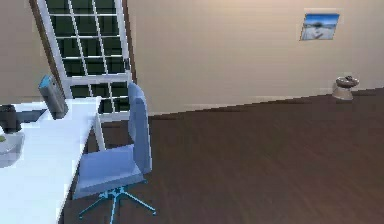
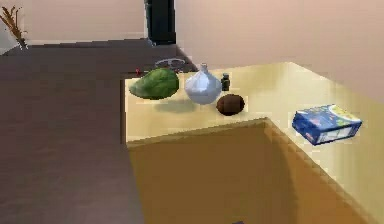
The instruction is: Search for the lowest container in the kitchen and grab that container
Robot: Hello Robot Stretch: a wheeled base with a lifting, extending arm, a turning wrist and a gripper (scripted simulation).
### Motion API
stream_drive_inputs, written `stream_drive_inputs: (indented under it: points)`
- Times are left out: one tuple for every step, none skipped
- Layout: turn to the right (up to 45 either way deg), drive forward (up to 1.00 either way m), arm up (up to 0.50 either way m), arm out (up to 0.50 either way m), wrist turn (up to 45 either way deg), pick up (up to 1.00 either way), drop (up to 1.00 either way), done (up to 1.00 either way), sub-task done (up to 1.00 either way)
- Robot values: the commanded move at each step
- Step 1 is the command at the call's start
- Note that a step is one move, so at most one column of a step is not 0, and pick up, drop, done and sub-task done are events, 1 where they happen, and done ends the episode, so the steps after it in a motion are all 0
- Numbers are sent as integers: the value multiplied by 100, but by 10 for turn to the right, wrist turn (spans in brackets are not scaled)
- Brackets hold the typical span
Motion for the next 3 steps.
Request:
stream_drive_inputs:
  points:
    - [0, 50, 0, 0, 0, 0, 0, 0, 0]
    - [-450, 0, 0, 0, 0, 0, 0, 0, 0]
    - [-450, 0, 0, 0, 0, 0, 0, 0, 0]
